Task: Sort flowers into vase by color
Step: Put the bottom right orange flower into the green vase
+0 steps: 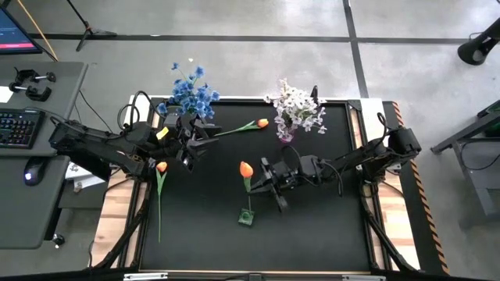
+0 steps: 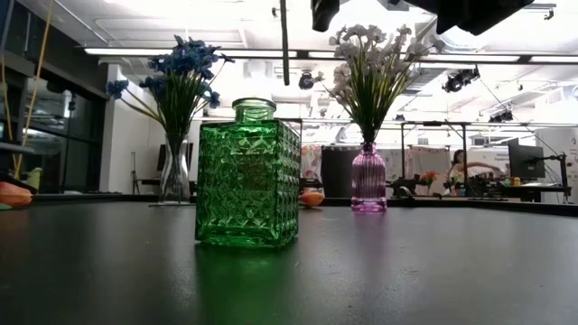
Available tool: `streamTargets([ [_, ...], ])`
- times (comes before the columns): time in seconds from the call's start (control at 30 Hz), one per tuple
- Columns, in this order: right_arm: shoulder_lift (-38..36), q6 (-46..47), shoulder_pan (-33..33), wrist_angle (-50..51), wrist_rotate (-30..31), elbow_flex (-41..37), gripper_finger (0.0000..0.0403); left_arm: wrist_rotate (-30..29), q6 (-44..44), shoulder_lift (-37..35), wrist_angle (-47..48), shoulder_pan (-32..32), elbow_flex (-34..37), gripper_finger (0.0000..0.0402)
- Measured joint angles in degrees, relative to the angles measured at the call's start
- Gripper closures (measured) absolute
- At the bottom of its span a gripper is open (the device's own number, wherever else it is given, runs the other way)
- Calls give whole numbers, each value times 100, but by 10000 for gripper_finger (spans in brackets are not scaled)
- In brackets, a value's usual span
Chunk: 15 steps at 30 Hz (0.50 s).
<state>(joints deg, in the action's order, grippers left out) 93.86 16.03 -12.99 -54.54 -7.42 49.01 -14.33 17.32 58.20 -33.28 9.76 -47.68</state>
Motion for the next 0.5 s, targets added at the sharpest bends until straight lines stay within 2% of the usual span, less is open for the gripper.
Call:
streamTargets([
  [0.3, 0, -534, -65, -39, 153, 0, 403, 0, 9, 1, 0, 2, 0, 195],
  [0.5, 0, -560, -17, -101, 288, 0, 403, 0, 42, 1, 34, 1, 0, 195],
])
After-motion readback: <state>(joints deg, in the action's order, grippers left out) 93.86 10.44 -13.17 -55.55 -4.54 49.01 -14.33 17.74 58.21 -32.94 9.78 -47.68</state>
